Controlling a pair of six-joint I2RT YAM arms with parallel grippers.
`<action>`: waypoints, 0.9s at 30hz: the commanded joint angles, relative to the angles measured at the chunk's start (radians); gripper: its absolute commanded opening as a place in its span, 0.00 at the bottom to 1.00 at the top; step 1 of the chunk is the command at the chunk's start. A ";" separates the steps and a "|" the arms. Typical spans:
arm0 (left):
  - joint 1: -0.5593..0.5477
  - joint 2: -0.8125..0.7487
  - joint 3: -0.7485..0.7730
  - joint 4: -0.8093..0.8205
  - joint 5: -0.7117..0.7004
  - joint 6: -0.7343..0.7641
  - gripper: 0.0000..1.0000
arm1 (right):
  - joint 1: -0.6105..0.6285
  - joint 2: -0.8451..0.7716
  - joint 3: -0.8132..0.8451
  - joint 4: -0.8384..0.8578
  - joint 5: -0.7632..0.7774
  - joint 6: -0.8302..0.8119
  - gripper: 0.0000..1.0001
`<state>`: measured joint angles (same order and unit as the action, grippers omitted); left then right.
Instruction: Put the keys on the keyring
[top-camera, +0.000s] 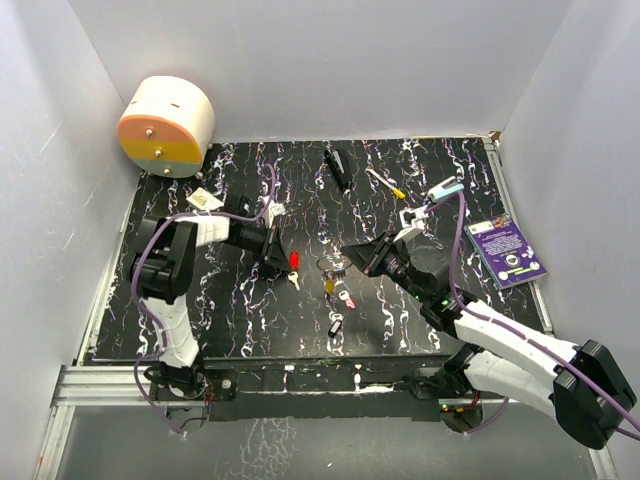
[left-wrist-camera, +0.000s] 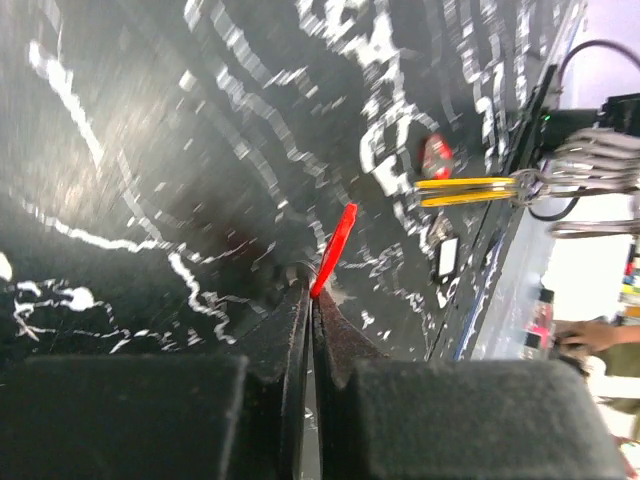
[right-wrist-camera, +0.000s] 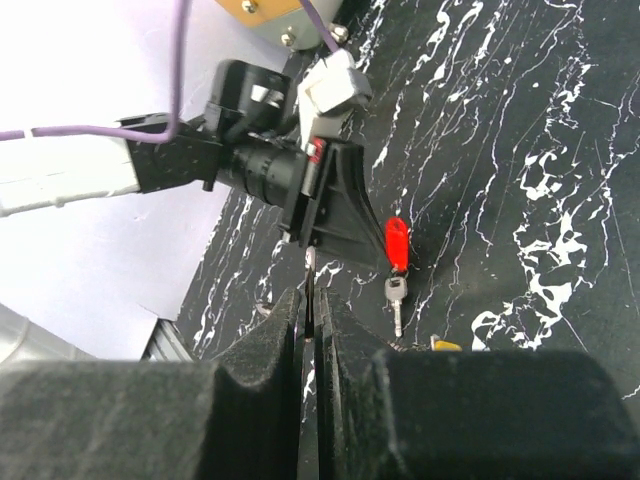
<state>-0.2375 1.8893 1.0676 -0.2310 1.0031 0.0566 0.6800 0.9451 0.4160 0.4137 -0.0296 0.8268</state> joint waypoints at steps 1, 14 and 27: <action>-0.002 0.055 0.043 -0.181 -0.024 0.064 0.04 | -0.005 0.005 0.067 0.019 -0.011 -0.026 0.08; -0.004 -0.234 -0.075 0.021 -0.234 0.097 0.90 | -0.007 0.028 0.077 0.003 -0.021 -0.035 0.08; -0.230 -0.355 -0.264 0.213 -0.632 0.407 0.97 | -0.007 0.057 0.104 0.001 -0.033 -0.043 0.08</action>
<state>-0.3325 1.5539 0.8394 -0.0845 0.6056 0.3271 0.6785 1.0031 0.4519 0.3534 -0.0551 0.8028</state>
